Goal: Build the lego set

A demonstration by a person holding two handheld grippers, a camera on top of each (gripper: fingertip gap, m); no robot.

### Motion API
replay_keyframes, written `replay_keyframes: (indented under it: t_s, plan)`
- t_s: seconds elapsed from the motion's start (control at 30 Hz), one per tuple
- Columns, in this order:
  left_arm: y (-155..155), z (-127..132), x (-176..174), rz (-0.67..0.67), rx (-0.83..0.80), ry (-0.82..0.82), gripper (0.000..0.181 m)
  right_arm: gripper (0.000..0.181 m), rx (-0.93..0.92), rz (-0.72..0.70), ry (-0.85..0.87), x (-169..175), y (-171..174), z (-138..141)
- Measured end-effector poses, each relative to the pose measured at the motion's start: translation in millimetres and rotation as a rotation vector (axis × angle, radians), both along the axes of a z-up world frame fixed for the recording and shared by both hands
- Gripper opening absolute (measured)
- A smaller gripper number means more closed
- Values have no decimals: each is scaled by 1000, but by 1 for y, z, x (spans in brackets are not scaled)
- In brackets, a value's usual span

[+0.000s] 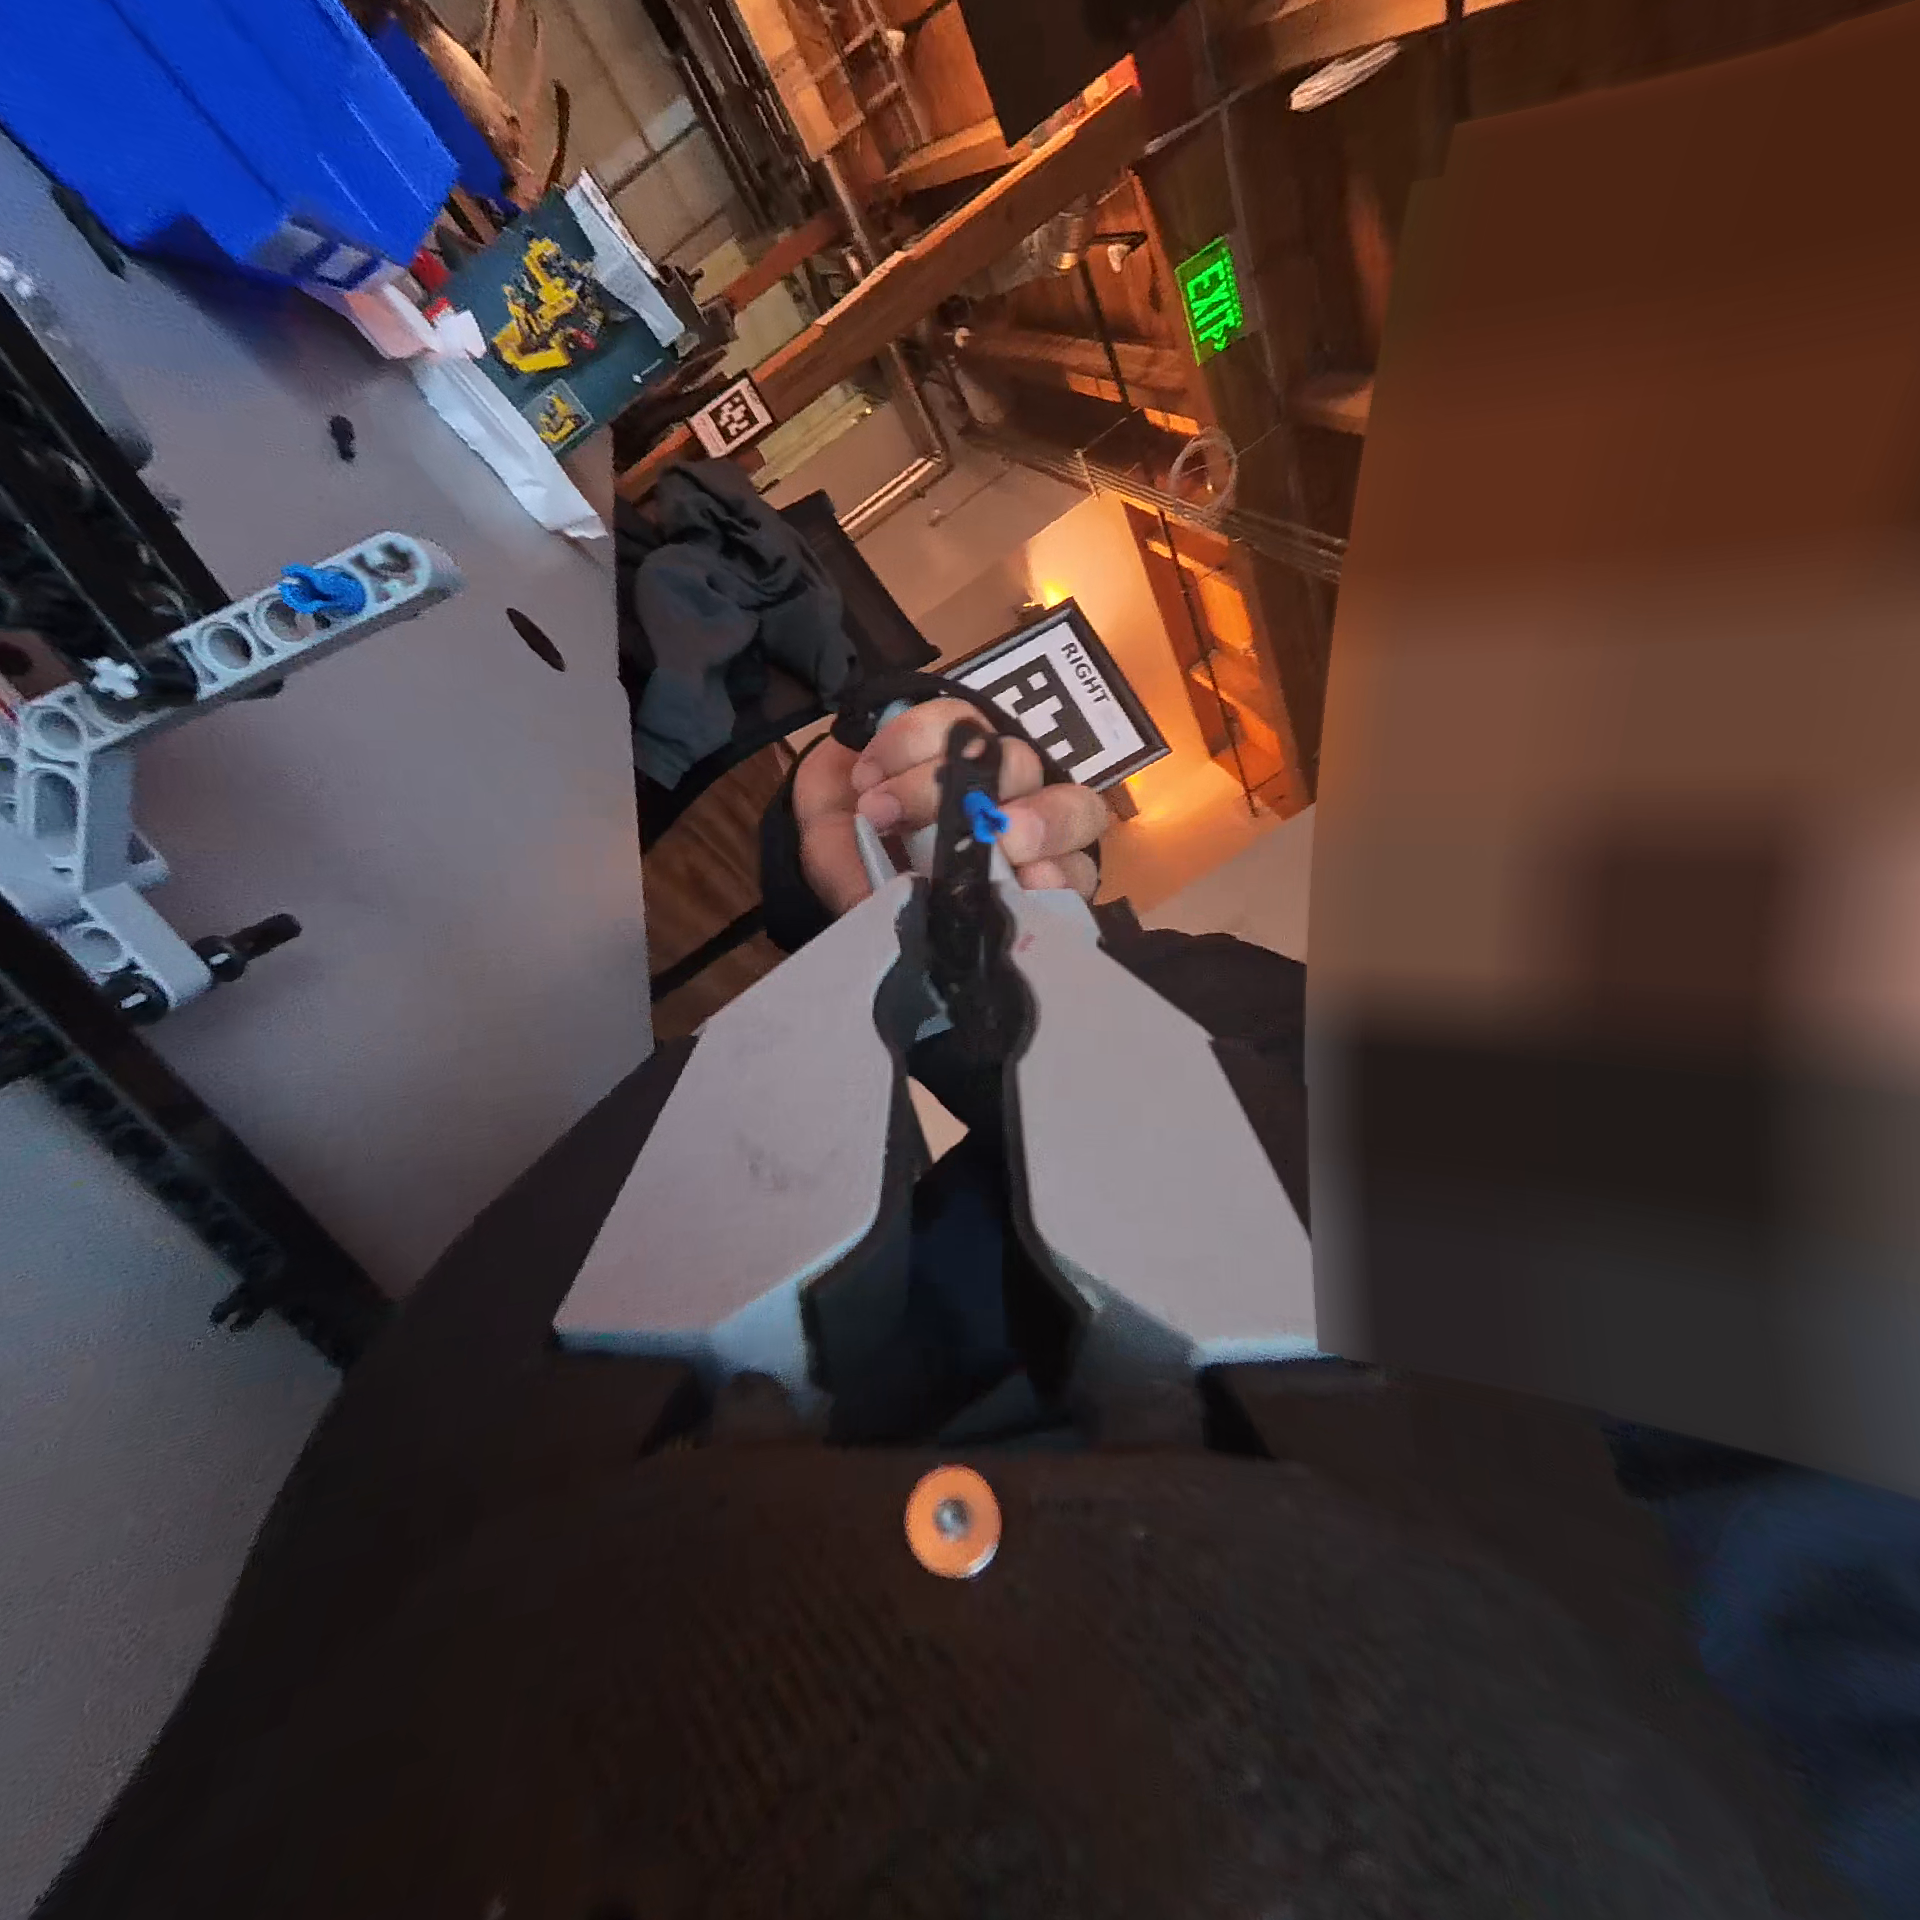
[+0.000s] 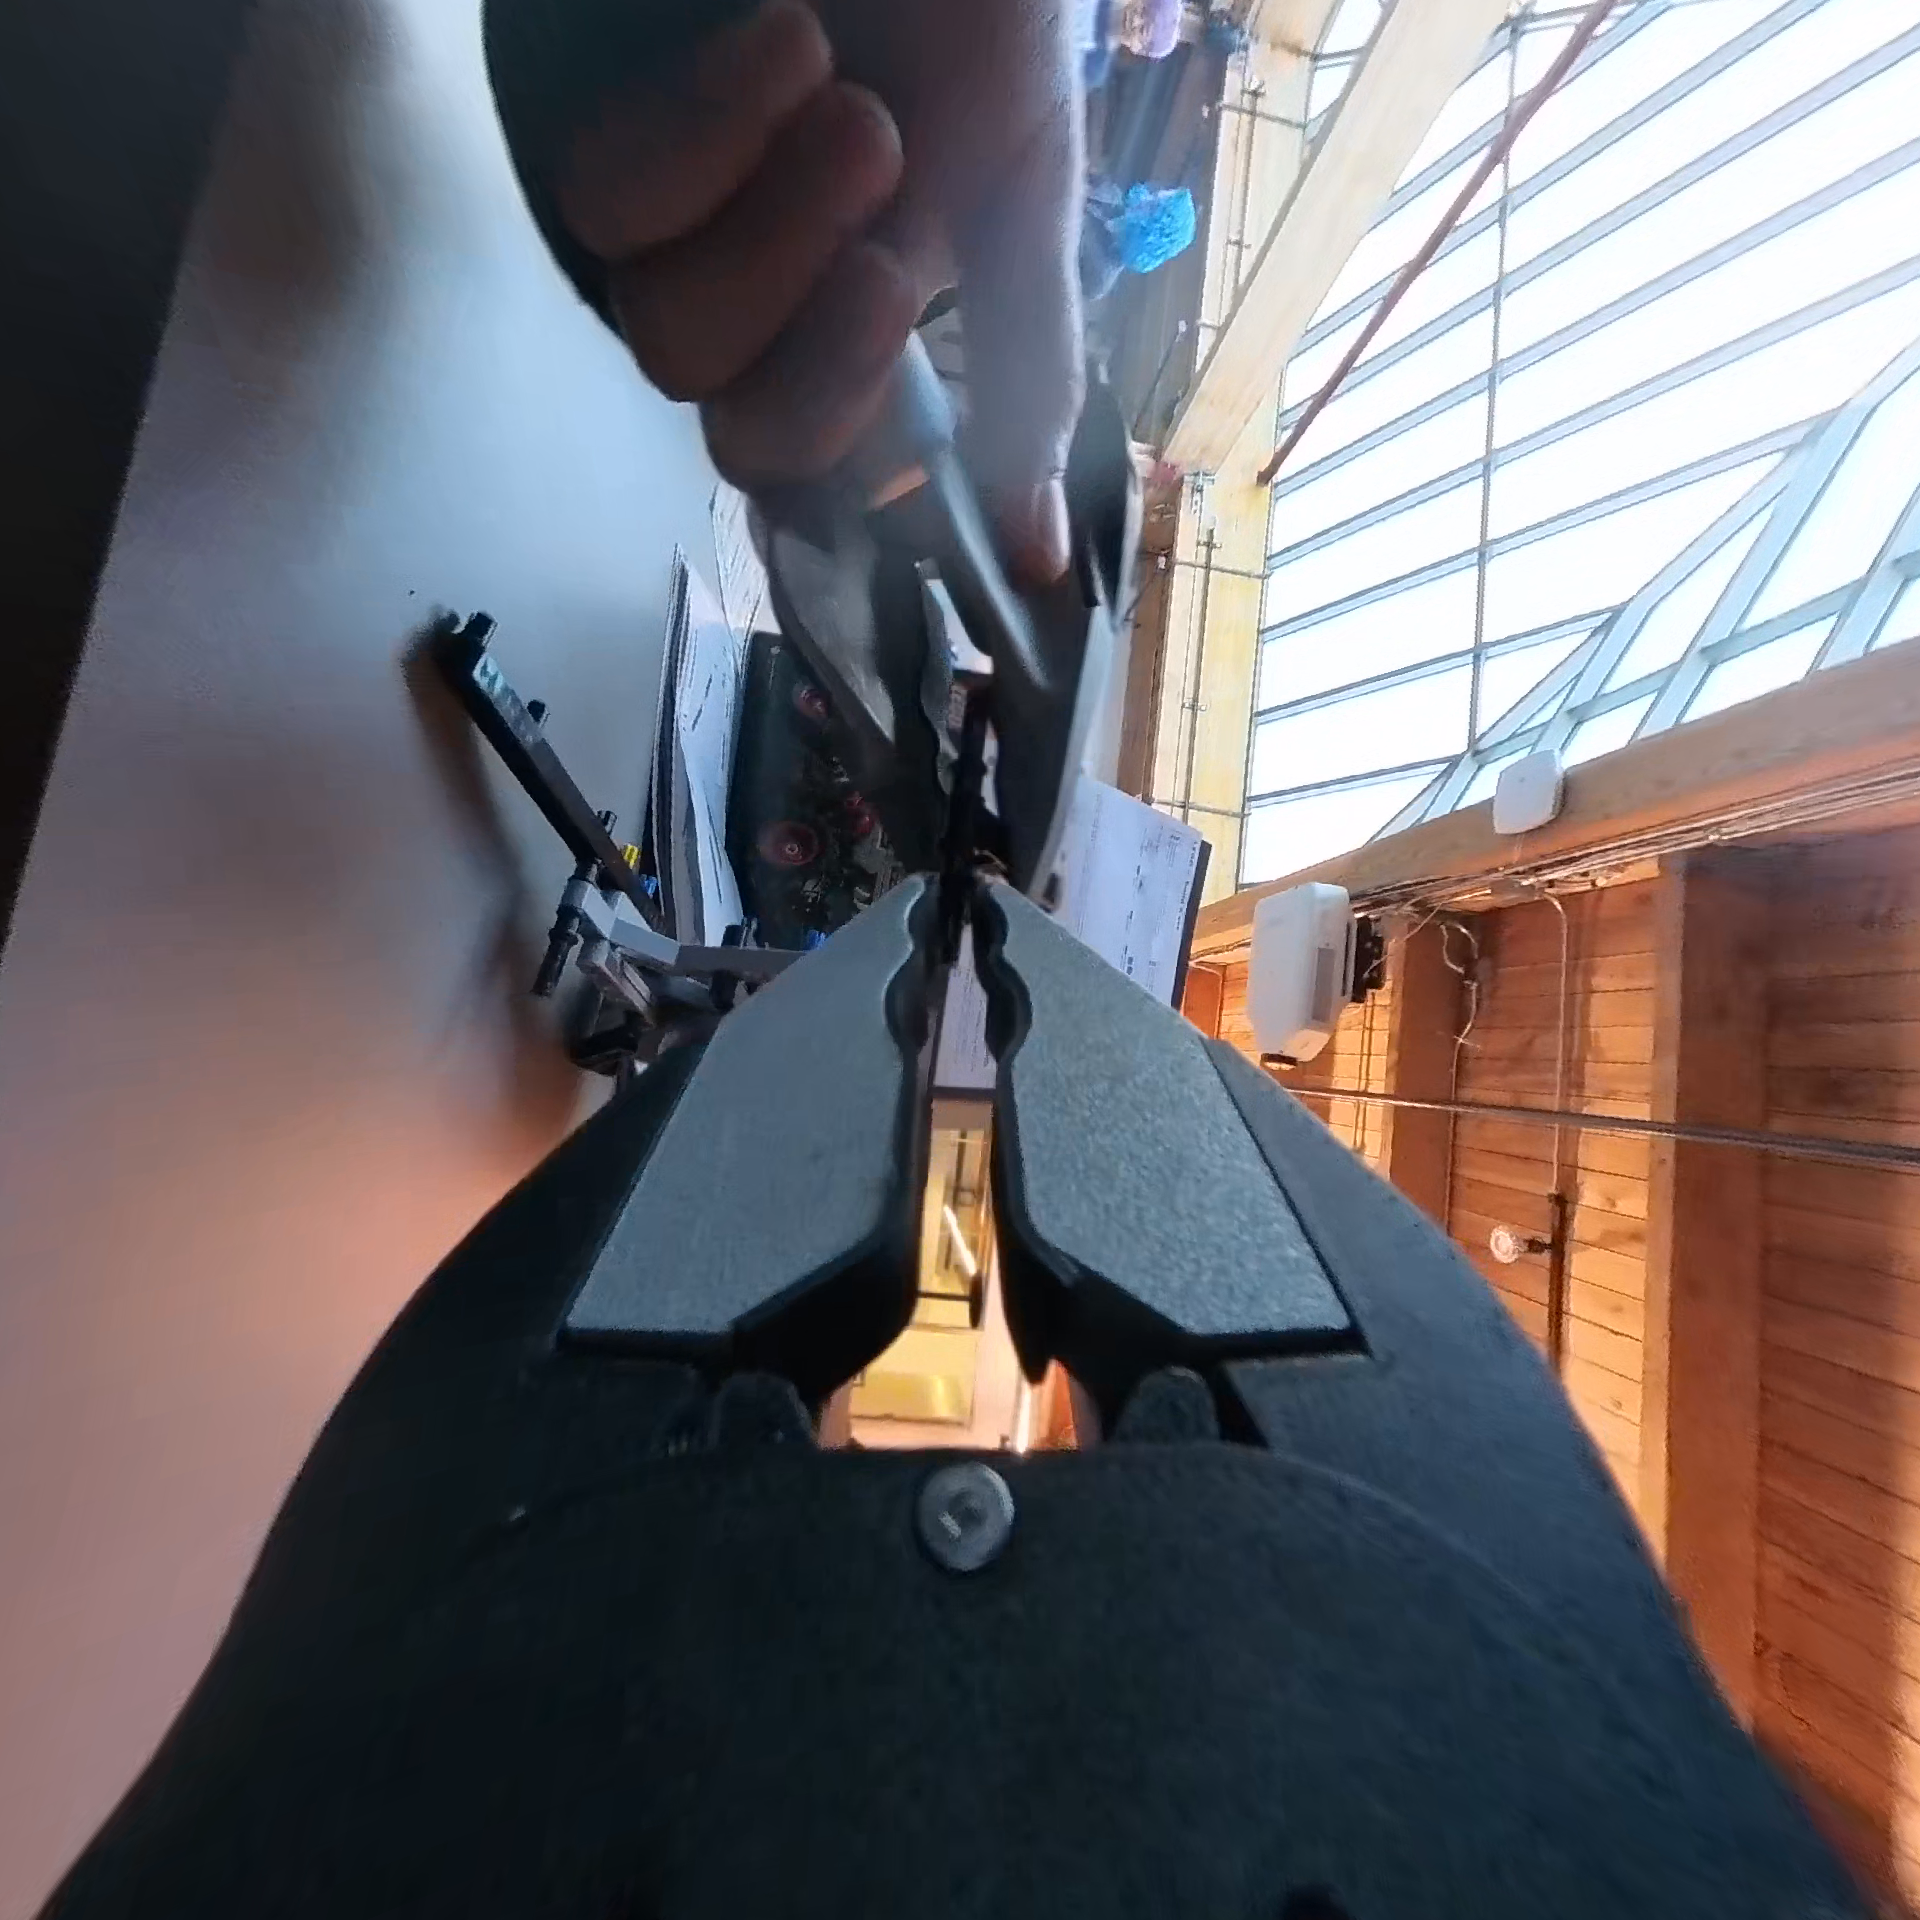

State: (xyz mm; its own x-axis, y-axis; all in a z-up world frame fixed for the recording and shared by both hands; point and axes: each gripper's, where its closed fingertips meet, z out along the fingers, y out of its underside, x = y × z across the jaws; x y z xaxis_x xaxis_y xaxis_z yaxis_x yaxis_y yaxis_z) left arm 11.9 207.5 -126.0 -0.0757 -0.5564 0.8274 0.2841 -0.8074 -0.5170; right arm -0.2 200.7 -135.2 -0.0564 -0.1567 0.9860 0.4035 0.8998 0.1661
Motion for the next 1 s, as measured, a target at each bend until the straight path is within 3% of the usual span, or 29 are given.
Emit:
replay_keyframes:
  t_s: [0.03,0.27,0.4,0.5,0.57,0.67,0.8,0.83,0.9,1.0]
  plan:
    - [1,-1,-1,8,8,12,7,2,-25,1,10,-1,0,0]
    - [8,-13,-7,43,57,112,7,29,-378,-23,21,11,11,-13]
    - [5,-16,-5,12,162,197,7,35,-985,41,-87,22,6,-28]
    - [-8,-23,5,-42,337,330,7,45,-1474,183,-47,27,1,-9]
    - [-15,-34,14,-79,444,458,7,42,-1690,306,-17,27,-3,7]
    - [-14,-44,20,-59,516,568,6,43,-1820,337,-55,22,-4,3]
    - [-13,-40,22,-78,468,490,7,41,-1848,341,-128,10,-15,-9]
    - [-14,-42,22,-82,463,487,7,37,-1841,326,-114,6,-13,-11]
    - [-15,-46,22,-87,459,496,10,9,-1827,293,-94,3,-7,-15]
    - [-14,-45,20,-66,467,504,11,6,-1863,323,-98,1,-7,-15]
